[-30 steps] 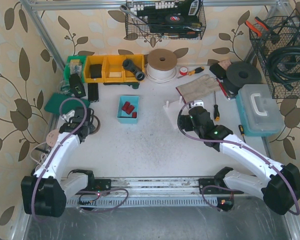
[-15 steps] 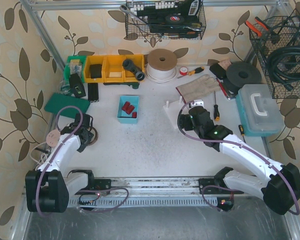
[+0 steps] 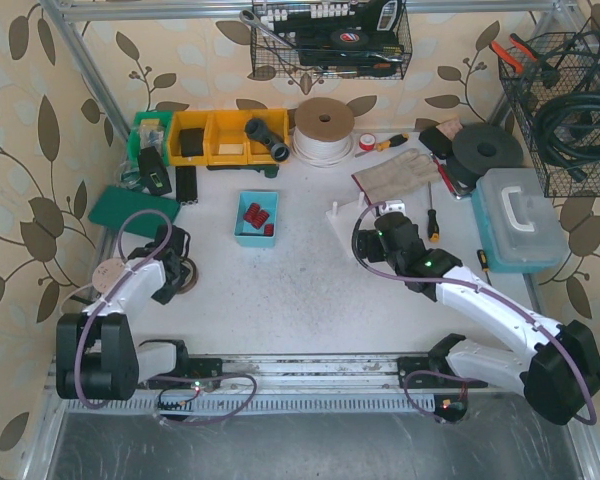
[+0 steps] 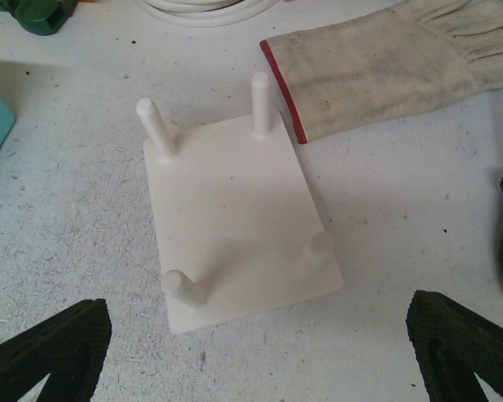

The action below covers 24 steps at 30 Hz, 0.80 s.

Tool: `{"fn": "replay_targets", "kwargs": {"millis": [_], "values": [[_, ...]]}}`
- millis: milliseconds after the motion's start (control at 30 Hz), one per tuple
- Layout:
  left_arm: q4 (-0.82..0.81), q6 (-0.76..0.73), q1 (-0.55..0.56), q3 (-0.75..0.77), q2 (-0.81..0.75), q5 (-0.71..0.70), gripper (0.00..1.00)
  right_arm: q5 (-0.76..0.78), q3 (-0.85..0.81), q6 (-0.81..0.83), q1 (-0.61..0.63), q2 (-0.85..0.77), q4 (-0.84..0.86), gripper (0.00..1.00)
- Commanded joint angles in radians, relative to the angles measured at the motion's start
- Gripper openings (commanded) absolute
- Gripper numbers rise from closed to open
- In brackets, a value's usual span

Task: Install the large spring

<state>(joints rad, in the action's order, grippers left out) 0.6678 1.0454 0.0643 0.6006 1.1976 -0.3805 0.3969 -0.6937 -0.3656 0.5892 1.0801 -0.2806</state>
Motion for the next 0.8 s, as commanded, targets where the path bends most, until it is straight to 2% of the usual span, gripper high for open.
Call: {"fn": "replay_targets", "kwargs": {"millis": [0, 233, 367, 433, 500, 600, 667, 767], "values": [[-0.007, -0.009, -0.008, 0.028, 0.019, 0.016, 0.19, 0.028, -0.013, 0.001, 0.006, -0.012, -0.011, 0.95], [0.029, -0.01, -0.008, 0.045, -0.034, -0.036, 0.34, 0.047, -0.009, 0.004, 0.006, -0.031, -0.015, 0.95], [0.074, -0.055, -0.009, 0.104, -0.093, -0.059, 0.44, 0.053, -0.01, 0.005, 0.006, -0.039, -0.02, 0.95], [0.031, -0.169, -0.008, 0.139, -0.137, -0.009, 0.48, 0.045, -0.007, 0.005, 0.006, -0.044, -0.015, 0.95], [-0.061, -0.327, -0.007, 0.152, -0.181, 0.101, 0.51, 0.022, -0.004, 0.005, 0.006, -0.05, 0.0, 0.95], [-0.114, -0.482, -0.005, 0.189, -0.211, 0.25, 0.57, -0.015, 0.029, -0.005, 0.008, -0.08, 0.058, 0.99], [-0.123, -0.542, -0.003, 0.224, -0.194, 0.345, 0.65, -0.019, 0.033, -0.017, 0.009, -0.086, 0.075, 0.99], [-0.123, -0.583, 0.024, 0.278, -0.144, 0.381, 0.72, 0.001, -0.009, -0.02, 0.011, -0.059, 0.018, 0.99]]}}
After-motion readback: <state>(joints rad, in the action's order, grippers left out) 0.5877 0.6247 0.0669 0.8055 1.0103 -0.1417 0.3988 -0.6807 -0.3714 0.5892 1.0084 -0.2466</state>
